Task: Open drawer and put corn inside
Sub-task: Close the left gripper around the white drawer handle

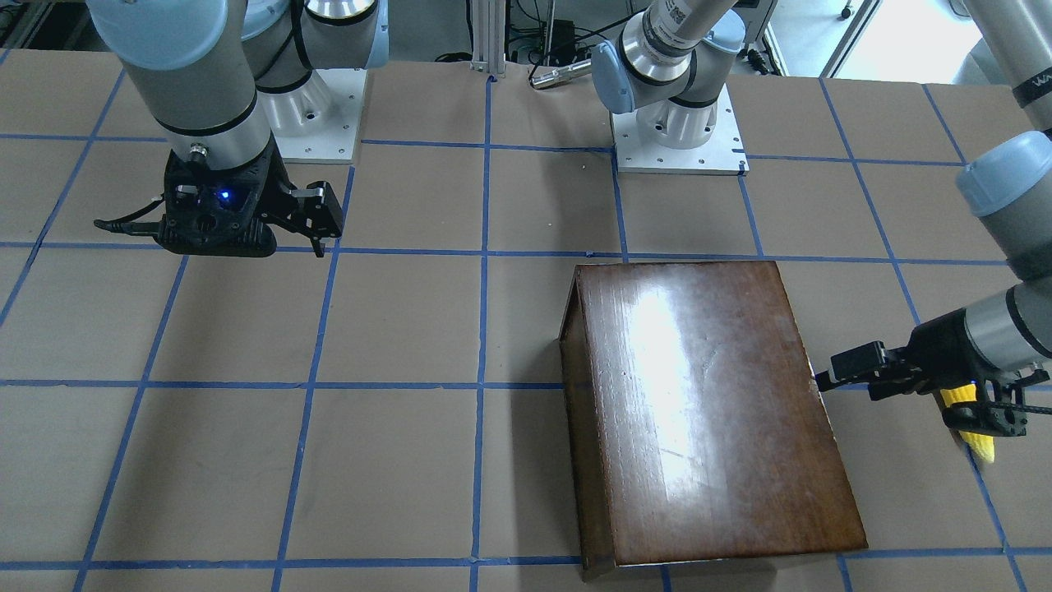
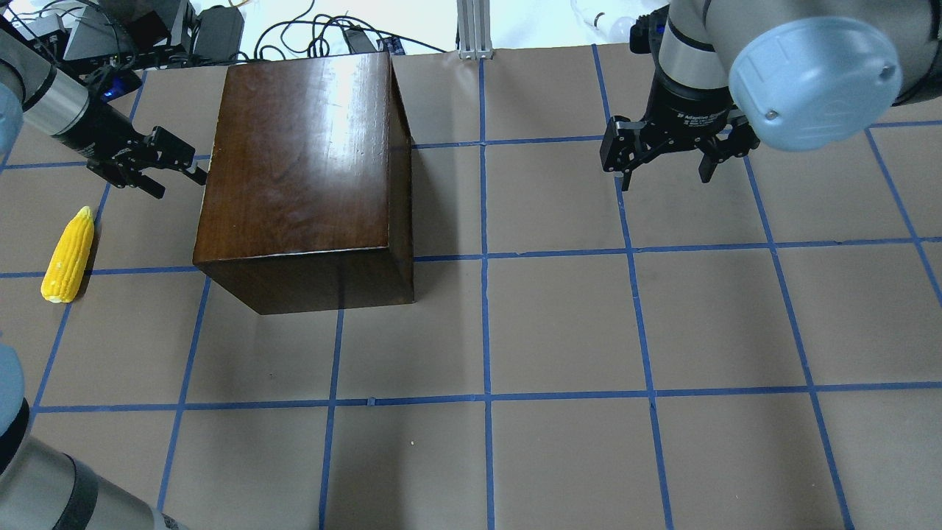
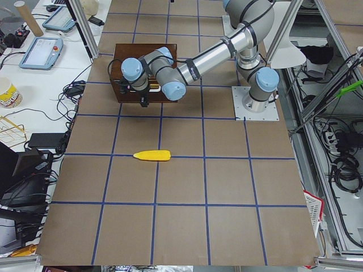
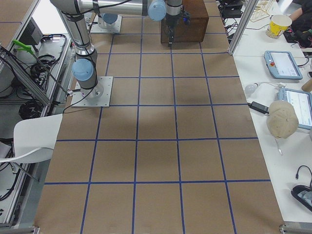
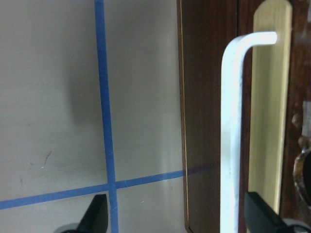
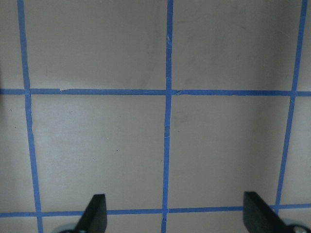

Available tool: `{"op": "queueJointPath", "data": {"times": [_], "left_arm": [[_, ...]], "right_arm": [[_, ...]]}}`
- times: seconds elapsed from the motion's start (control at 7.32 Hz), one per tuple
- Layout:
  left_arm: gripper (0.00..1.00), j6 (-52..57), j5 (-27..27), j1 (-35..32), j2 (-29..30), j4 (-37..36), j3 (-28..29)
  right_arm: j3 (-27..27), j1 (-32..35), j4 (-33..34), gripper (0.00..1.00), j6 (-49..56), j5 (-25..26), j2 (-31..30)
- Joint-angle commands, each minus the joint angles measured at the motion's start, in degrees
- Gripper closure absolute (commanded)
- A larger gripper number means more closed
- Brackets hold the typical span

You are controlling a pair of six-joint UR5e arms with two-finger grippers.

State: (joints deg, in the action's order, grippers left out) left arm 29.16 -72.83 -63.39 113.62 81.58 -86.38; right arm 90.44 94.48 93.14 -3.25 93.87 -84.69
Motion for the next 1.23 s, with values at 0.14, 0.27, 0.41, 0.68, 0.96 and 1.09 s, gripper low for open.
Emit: {"op": "queueJointPath", "data": {"times": [0.14, 0.27, 0.41, 0.68, 0.96, 1.09], "left_arm": [[0.01, 0.0, 1.0, -0.2, 0.8, -1.5, -0.6], [0.01, -0.2, 1.1, -0.2, 1.1, -1.6, -0.6], [0.01, -0.2, 1.1, -0.2, 1.5, -1.6, -0.6], [0.01, -0.5, 1.1, -0.2, 1.8, -1.6, -0.6], [0.01, -1.6, 1.1, -0.2, 2.0, -1.6, -0.6], [0.01, -1.5, 1.0, -0.2, 2.2, -2.2, -0.6]], "right_arm": [[0.0, 0.0, -0.1, 0.00, 0.0, 0.0, 0.0], [0.0, 0.0, 0.0, 0.00, 0.0, 0.0, 0.0], [0.0, 0.0, -0.1, 0.00, 0.0, 0.0, 0.0], [0.0, 0.0, -0.1, 0.00, 0.0, 0.0, 0.0], [0.0, 0.0, -0.1, 0.00, 0.0, 0.0, 0.0], [0.0, 0.0, -0.1, 0.00, 0.0, 0.0, 0.0]]}}
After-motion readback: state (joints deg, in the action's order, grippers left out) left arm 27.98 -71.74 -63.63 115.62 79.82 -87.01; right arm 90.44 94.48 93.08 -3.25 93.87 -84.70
